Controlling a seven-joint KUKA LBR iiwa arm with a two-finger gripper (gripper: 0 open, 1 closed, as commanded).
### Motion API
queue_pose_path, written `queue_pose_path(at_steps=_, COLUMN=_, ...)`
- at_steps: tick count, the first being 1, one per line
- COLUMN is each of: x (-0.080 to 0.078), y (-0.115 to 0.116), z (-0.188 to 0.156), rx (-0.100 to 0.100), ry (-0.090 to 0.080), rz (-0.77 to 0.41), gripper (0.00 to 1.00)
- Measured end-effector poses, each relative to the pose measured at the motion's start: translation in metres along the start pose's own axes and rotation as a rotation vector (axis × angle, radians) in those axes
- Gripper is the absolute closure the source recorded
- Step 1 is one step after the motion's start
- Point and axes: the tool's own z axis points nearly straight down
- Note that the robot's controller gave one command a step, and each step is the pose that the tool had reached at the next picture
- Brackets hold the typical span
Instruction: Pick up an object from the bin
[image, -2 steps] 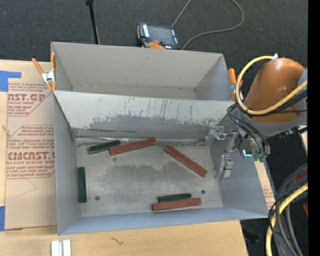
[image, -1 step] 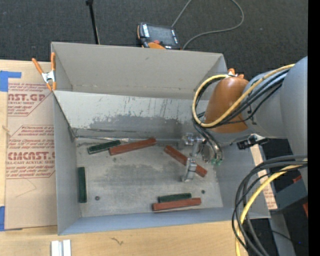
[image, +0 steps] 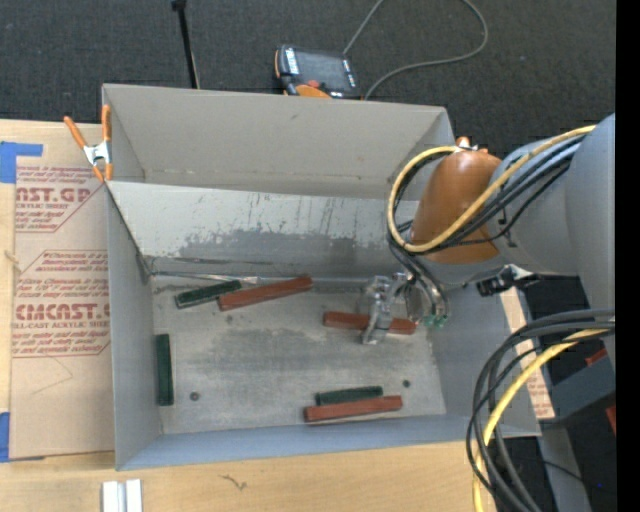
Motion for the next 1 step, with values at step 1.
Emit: queue_pose_path(at_steps=1, x=-0.0014, y=-0.0255, z=-0.163, rx=0.002, ry=-0.01, rz=-0.051, gripper=1.0)
